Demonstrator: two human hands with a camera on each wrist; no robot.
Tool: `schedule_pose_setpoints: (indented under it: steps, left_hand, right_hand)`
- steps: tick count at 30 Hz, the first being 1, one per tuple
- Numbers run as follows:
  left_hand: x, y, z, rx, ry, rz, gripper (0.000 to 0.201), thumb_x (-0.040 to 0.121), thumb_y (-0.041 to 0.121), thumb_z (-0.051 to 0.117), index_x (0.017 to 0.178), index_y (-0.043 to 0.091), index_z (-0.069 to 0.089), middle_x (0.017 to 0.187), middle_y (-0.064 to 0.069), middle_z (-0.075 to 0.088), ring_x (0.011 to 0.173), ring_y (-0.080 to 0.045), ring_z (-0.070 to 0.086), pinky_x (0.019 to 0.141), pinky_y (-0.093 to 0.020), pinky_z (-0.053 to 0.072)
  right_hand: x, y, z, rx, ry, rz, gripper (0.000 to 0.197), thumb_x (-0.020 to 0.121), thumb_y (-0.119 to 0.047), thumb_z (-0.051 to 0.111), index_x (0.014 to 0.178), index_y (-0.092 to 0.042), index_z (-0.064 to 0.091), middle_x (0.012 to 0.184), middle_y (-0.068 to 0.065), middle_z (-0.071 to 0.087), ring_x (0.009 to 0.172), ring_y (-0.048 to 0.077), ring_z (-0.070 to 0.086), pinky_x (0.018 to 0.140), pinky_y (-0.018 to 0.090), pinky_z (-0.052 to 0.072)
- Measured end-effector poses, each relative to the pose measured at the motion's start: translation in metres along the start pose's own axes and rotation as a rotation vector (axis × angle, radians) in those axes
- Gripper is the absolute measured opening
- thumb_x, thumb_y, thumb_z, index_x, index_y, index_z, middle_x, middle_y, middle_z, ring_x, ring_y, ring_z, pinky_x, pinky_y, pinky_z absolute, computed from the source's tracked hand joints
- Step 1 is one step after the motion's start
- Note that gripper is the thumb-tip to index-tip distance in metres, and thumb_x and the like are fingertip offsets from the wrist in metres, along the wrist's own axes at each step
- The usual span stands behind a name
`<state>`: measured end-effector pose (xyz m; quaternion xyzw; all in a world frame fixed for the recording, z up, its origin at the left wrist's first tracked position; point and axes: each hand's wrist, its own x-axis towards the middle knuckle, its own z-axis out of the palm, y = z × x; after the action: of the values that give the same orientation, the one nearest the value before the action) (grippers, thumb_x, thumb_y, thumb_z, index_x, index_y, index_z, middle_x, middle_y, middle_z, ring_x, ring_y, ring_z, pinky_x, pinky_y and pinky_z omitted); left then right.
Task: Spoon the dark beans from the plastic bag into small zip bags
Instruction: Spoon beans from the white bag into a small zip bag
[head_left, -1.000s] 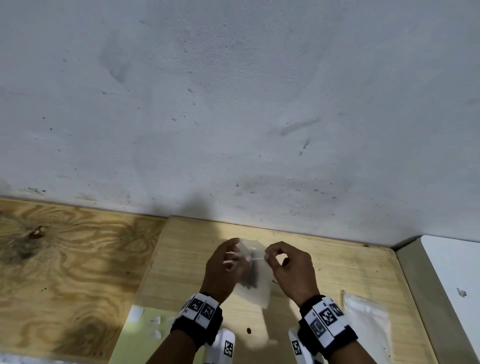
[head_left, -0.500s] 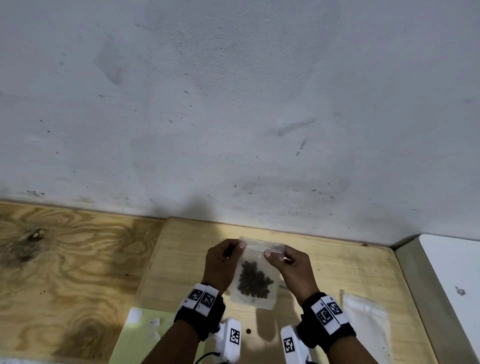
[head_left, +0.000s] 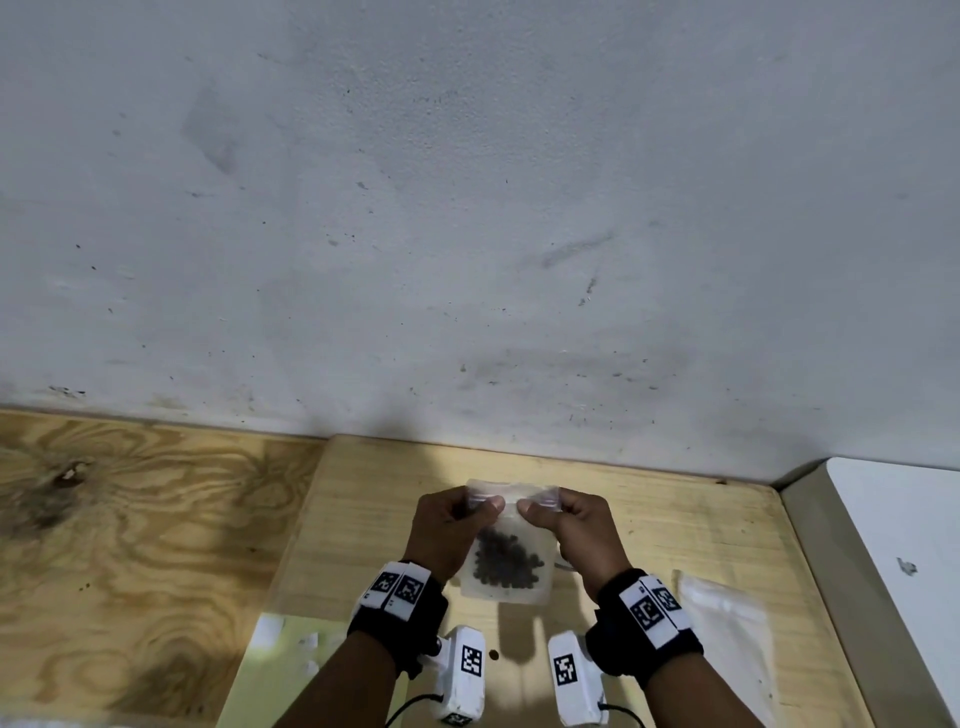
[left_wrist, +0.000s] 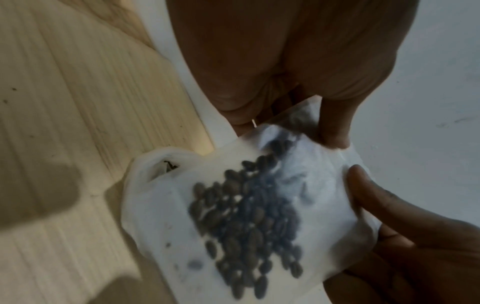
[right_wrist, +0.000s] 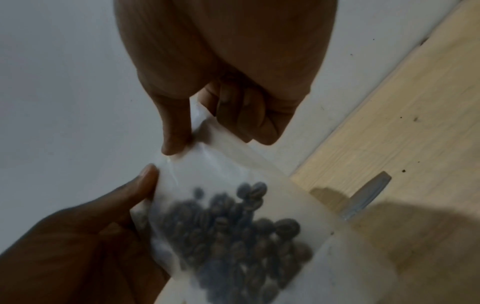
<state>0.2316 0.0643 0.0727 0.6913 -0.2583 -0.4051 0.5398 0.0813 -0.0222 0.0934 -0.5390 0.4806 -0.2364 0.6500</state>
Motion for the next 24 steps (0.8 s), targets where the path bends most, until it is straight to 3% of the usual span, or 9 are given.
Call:
schedule_pose_setpoints:
  steps: [2, 4, 7, 14, 16, 18, 21, 23, 24]
  left_hand:
    - [-0.001, 0.0, -0.003, -0.1, -0.007, -0.051, 0.018, 0.089, 0.018, 0.069, 0.081, 0.004, 0.076, 0.077, -0.007, 0.073, 0.069, -0.013, 0.064, 0.068, -0.028, 0.052]
    - [-0.002, 0.0, -0.007, -0.196, -0.014, -0.065, 0.017, 0.089, 0.015, 0.068, 0.087, -0.001, 0.076, 0.083, -0.013, 0.074, 0.075, -0.018, 0.065, 0.072, -0.033, 0.053]
    - [-0.004, -0.001, -0.008, -0.215, -0.008, -0.052, 0.015, 0.086, 0.011, 0.07, 0.087, -0.003, 0.076, 0.081, -0.016, 0.073, 0.075, -0.02, 0.065, 0.074, -0.034, 0.053]
    - [-0.005, -0.01, -0.003, -0.191, 0.022, -0.115, 0.02, 0.089, 0.022, 0.07, 0.08, 0.005, 0.076, 0.085, -0.021, 0.074, 0.078, -0.027, 0.066, 0.08, -0.045, 0.054]
    - [-0.006, -0.012, -0.004, -0.255, 0.059, -0.173, 0.022, 0.089, 0.022, 0.07, 0.073, 0.007, 0.074, 0.074, -0.014, 0.072, 0.069, -0.024, 0.062, 0.07, -0.037, 0.051]
    - [-0.008, -0.013, -0.008, -0.316, 0.099, -0.235, 0.023, 0.089, 0.022, 0.07, 0.071, 0.008, 0.07, 0.065, -0.006, 0.063, 0.062, -0.02, 0.054, 0.063, -0.028, 0.043]
    - [-0.015, -0.014, -0.014, -0.326, 0.113, -0.288, 0.017, 0.091, 0.02, 0.067, 0.087, 0.004, 0.072, 0.077, -0.007, 0.064, 0.068, -0.019, 0.054, 0.064, -0.028, 0.041]
    - [-0.022, -0.017, -0.019, -0.335, 0.044, -0.285, 0.01, 0.088, 0.009, 0.068, 0.097, 0.014, 0.07, 0.087, -0.009, 0.065, 0.08, -0.022, 0.057, 0.069, -0.029, 0.045]
    - [-0.027, -0.022, -0.022, -0.359, -0.011, -0.261, 0.029, 0.084, 0.001, 0.069, 0.105, 0.021, 0.065, 0.092, -0.011, 0.065, 0.084, -0.023, 0.057, 0.069, -0.03, 0.047]
  right_hand:
    - [0.0, 0.0, -0.006, 0.055, 0.017, 0.023, 0.016, 0.081, -0.013, 0.078, 0.076, 0.0, 0.071, 0.053, -0.005, 0.058, 0.043, 0.009, 0.047, 0.045, 0.018, 0.033]
    - [0.002, 0.001, -0.013, 0.132, 0.018, 0.037, 0.021, 0.082, -0.014, 0.078, 0.071, -0.002, 0.065, 0.047, -0.005, 0.04, 0.043, 0.013, 0.028, 0.043, 0.019, 0.023]
    - [0.001, 0.005, -0.015, 0.158, 0.015, 0.031, 0.023, 0.083, -0.012, 0.077, 0.067, -0.004, 0.061, 0.046, -0.005, 0.039, 0.047, 0.015, 0.02, 0.046, 0.021, 0.019]
    - [-0.008, 0.017, -0.008, 0.113, 0.112, -0.025, 0.015, 0.081, -0.019, 0.081, 0.085, -0.013, 0.068, 0.065, 0.003, 0.058, 0.05, 0.013, 0.042, 0.049, 0.021, 0.037]
    - [-0.014, 0.024, -0.008, 0.11, 0.099, -0.074, 0.03, 0.079, -0.015, 0.082, 0.096, -0.014, 0.058, 0.072, 0.008, 0.062, 0.06, 0.015, 0.051, 0.057, 0.027, 0.042]
    - [-0.024, 0.032, -0.008, 0.002, 0.033, -0.114, 0.024, 0.08, -0.007, 0.08, 0.086, -0.009, 0.057, 0.078, 0.014, 0.065, 0.064, 0.013, 0.056, 0.058, 0.021, 0.043]
    - [-0.04, 0.05, -0.007, -0.167, -0.082, -0.054, 0.018, 0.076, -0.002, 0.08, 0.078, -0.018, 0.072, 0.072, 0.008, 0.059, 0.06, 0.012, 0.053, 0.057, 0.018, 0.042]
    - [-0.048, 0.06, -0.004, -0.166, -0.015, -0.018, 0.026, 0.076, 0.002, 0.078, 0.085, -0.022, 0.076, 0.076, 0.005, 0.059, 0.058, 0.01, 0.054, 0.056, 0.019, 0.044]
    - [-0.052, 0.064, -0.003, -0.131, 0.048, 0.002, 0.028, 0.078, 0.005, 0.075, 0.09, -0.02, 0.076, 0.079, 0.006, 0.059, 0.054, 0.006, 0.054, 0.051, 0.016, 0.042]
